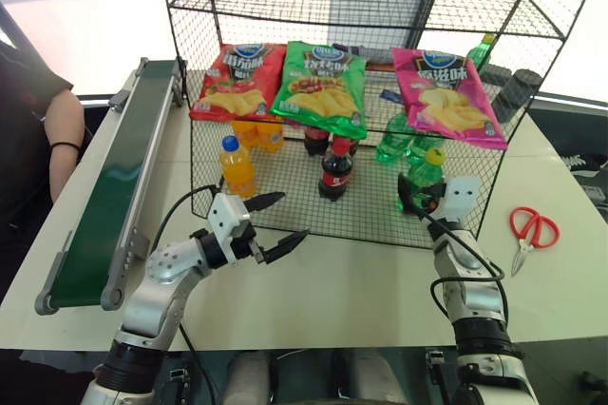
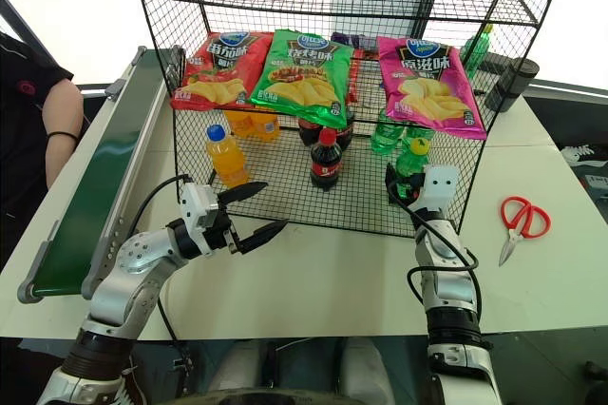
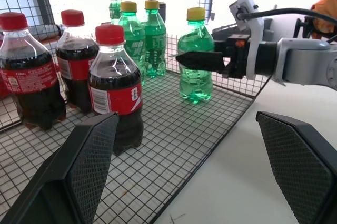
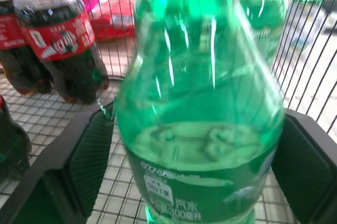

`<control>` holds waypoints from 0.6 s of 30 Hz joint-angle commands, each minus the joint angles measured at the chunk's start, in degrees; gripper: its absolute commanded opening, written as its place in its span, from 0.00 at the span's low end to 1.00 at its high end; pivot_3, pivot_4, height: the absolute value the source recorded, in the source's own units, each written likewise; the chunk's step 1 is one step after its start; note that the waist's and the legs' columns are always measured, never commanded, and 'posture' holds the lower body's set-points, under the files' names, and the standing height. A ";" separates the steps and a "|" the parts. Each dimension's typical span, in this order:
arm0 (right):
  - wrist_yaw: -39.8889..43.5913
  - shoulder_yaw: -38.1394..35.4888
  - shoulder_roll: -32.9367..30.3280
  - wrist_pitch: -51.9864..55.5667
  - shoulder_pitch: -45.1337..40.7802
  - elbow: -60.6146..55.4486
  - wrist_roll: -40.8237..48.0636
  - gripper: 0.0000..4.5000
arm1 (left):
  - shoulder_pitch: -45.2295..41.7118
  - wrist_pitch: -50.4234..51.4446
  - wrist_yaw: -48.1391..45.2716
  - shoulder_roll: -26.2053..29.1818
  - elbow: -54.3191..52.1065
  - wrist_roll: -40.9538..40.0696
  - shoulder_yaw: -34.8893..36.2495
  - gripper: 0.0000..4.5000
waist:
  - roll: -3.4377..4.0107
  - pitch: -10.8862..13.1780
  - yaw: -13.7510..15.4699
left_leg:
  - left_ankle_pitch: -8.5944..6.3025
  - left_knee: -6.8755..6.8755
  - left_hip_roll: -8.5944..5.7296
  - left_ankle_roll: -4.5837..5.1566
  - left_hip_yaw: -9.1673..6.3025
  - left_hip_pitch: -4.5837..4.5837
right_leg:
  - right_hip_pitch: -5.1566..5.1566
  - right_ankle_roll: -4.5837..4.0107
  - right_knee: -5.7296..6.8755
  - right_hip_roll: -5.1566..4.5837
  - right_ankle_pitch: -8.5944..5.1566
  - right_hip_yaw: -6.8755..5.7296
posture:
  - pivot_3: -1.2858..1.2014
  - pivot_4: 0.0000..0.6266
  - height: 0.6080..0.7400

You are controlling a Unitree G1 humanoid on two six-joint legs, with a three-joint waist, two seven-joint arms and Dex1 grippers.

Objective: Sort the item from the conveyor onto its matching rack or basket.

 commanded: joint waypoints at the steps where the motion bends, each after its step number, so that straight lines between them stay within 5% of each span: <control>1: -0.56 0.31 -0.79 0.76 3.44 -8.11 -1.40 0.99 | -0.32 -0.99 -0.52 0.19 -0.52 -0.35 0.60 1.00 | 0.00 0.00 0.06 | 0.00 0.00 0.00 0.00 0.00 0.00 | 0.00 0.00 0.00 0.00 0.00 0.00 | 0.52 0.24 1.00; 10: 2.14 1.38 -2.87 8.85 15.35 -28.23 -0.31 0.99 | -0.97 0.07 2.14 1.75 1.32 1.28 2.77 1.00 | 0.02 -0.01 0.14 | 0.00 -0.01 0.00 0.01 0.00 0.05 | 0.02 0.00 0.01 0.01 0.00 0.01 | 0.52 0.24 1.00; 18: 15.01 -1.40 -12.90 14.03 28.05 -42.02 6.50 0.99 | -0.30 -0.89 2.49 6.78 5.67 3.32 6.95 1.00 | 0.00 -0.03 0.38 | -0.01 -0.02 -0.02 0.02 0.00 0.11 | 0.10 -0.01 -0.03 0.04 -0.01 0.00 | 0.52 0.24 1.00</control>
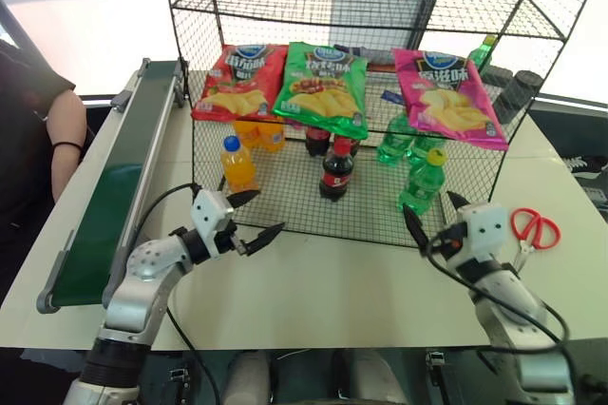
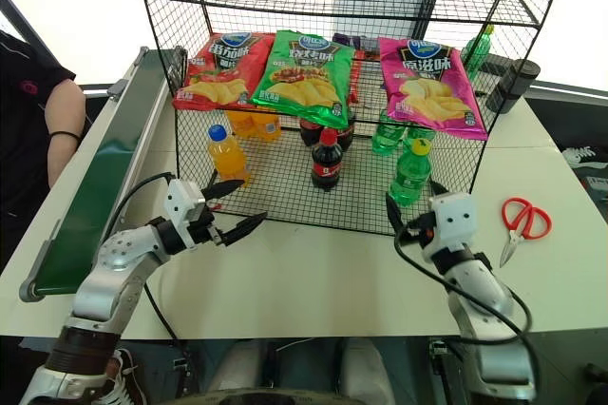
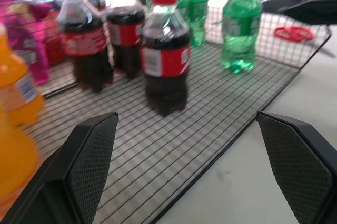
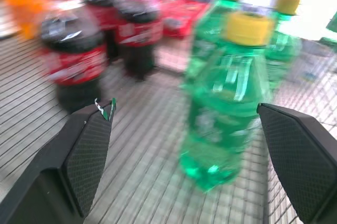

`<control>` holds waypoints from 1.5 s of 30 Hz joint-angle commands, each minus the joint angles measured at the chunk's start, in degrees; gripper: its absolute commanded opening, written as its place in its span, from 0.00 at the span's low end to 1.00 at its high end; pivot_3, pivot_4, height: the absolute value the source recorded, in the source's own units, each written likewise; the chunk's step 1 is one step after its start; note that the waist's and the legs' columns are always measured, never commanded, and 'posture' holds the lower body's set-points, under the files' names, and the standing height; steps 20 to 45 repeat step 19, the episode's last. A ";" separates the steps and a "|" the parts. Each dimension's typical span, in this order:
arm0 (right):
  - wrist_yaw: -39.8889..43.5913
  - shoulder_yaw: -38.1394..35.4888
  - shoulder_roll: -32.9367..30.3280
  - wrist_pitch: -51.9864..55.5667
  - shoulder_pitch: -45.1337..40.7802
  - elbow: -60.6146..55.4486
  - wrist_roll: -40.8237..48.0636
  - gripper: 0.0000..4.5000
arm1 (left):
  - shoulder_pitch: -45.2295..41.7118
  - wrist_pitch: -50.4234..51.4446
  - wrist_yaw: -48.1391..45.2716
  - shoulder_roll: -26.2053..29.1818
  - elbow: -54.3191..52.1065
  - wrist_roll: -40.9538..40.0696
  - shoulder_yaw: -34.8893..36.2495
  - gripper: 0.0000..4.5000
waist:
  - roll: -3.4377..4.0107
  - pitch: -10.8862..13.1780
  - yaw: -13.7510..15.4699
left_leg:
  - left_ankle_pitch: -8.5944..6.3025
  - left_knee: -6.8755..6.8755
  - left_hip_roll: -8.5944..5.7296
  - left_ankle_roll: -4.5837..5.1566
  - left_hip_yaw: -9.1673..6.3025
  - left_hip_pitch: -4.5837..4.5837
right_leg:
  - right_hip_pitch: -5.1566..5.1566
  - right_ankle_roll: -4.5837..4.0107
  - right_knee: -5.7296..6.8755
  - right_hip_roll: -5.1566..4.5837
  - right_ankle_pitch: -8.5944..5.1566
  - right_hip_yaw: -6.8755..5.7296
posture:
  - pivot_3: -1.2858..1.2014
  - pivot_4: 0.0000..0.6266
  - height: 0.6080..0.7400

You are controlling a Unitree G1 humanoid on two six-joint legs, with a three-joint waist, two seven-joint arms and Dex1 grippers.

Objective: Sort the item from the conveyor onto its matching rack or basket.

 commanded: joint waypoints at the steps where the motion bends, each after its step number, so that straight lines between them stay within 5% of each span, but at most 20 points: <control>1: 5.54 -3.46 -3.78 0.80 3.85 -6.22 4.21 0.99 | 0.03 -0.79 -0.31 2.11 0.42 0.68 2.37 1.00 | -0.01 0.00 0.00 | 0.00 0.01 0.00 0.00 0.00 0.01 | 0.01 0.00 0.00 0.00 0.00 0.00 | 0.52 0.24 1.00; 8: 10.39 -7.79 -7.60 0.35 10.67 -9.37 6.13 0.99 | 2.63 -1.19 -0.30 5.72 1.89 2.51 4.01 1.00 | -0.04 -0.01 -0.11 | 0.00 -0.05 0.01 0.00 0.03 0.21 | 0.13 -0.01 0.00 0.00 -0.01 0.01 | 0.52 0.24 1.00; 45: 9.70 -8.22 -6.72 -1.07 8.85 -5.75 4.32 0.99 | 5.80 -2.31 -1.07 5.81 0.37 1.74 4.34 1.00 | -0.05 -0.01 0.03 | -0.01 -0.11 0.02 0.01 0.10 0.32 | 0.17 -0.02 0.02 -0.04 -0.01 0.07 | 0.52 0.24 1.00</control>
